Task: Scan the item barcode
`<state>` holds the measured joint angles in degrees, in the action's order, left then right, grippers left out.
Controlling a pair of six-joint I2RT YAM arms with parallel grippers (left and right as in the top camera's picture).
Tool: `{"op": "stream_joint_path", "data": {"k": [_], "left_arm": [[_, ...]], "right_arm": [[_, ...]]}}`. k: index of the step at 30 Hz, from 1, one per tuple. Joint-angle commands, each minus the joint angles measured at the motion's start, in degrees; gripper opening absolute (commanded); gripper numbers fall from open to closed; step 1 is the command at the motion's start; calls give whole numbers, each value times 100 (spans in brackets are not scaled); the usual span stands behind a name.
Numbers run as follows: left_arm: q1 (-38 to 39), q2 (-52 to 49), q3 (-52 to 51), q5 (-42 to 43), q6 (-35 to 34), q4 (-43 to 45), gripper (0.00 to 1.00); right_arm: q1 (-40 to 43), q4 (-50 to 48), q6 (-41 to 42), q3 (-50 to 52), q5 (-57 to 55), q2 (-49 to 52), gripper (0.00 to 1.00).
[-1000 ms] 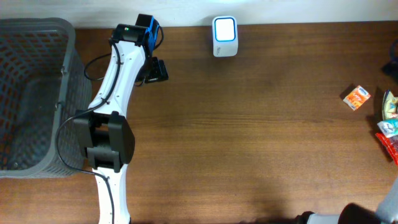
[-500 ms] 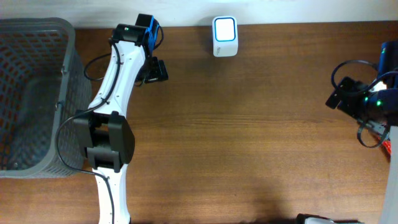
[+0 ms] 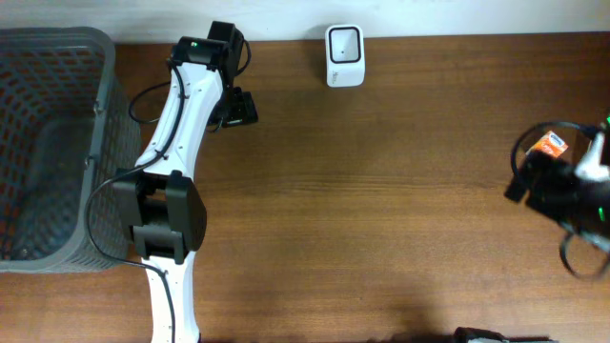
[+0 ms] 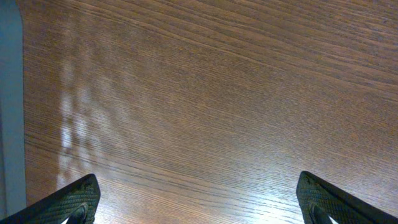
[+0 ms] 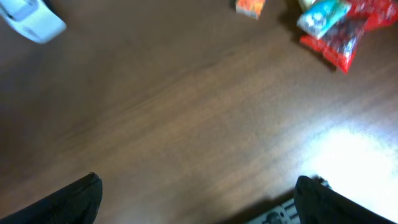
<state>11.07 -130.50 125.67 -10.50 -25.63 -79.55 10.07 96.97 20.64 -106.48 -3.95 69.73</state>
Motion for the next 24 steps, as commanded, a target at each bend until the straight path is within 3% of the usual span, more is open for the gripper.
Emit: {"op": "stream_joint_path", "data": {"k": [1, 4, 6, 10, 15, 21, 24], "left_arm": [[-33, 0, -7, 20, -68, -4, 99], [-33, 0, -7, 20, -68, -4, 99], [-33, 0, -7, 20, -68, -4, 99], [-33, 0, -7, 20, -68, -4, 99], [-33, 0, -7, 20, -68, -4, 99], [-33, 0, -7, 20, -68, -7, 99], [-33, -2, -7, 20, -68, -4, 99]], "right_arm": [[-42, 35, -74, -17, 31, -675, 98], [-42, 15, -76, 118, 24, -1226, 99], [-42, -424, -74, 743, -35, -1941, 98], [-48, -2061, -72, 3244, 46, -3751, 98], [-748, -4391, -74, 6074, 72, -5877, 98], [-752, -6426, -201, 8174, 72, -6728, 98], [-918, -6942, -431, 8666, 55, -6953, 98]]}}
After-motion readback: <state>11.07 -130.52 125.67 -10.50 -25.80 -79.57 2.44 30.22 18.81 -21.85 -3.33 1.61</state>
